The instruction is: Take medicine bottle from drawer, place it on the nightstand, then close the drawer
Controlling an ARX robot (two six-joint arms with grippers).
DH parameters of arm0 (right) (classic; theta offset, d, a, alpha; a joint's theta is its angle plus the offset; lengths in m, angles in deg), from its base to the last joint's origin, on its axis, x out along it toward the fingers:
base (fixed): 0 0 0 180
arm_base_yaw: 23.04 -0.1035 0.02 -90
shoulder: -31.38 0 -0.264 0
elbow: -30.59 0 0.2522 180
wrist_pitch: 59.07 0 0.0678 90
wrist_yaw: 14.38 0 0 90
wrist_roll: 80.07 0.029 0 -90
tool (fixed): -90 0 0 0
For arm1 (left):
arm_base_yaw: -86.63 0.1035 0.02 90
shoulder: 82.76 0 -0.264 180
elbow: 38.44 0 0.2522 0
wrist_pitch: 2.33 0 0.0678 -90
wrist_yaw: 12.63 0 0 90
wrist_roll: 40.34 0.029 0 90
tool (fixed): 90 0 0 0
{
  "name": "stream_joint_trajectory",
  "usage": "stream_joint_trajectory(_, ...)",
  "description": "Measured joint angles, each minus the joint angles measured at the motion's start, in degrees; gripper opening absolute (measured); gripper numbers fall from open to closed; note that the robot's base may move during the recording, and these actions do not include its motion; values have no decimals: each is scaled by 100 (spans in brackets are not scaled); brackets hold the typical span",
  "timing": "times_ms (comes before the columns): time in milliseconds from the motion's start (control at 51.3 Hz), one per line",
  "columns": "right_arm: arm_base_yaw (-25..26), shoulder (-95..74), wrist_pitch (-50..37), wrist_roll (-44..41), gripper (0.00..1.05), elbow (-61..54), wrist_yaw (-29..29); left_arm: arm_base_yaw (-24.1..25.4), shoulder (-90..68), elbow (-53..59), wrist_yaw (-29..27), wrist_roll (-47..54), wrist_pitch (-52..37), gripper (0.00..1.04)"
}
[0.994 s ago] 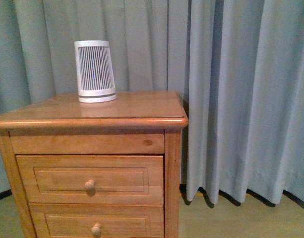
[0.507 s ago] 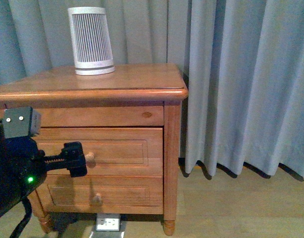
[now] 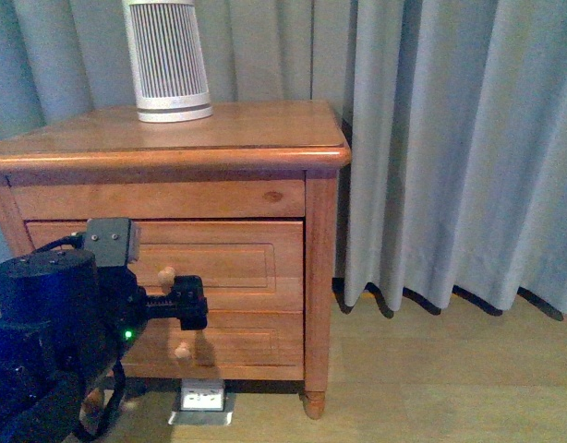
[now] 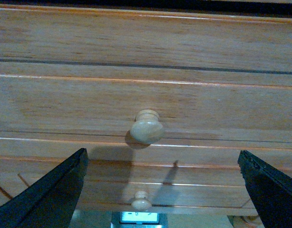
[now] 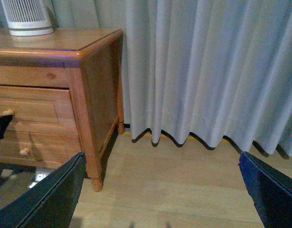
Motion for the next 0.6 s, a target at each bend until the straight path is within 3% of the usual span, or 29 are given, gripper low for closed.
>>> stream_joint_trajectory(604, 0, 0, 0, 0, 98, 0, -2, 0, -570, -1088, 72, 308, 531, 98)
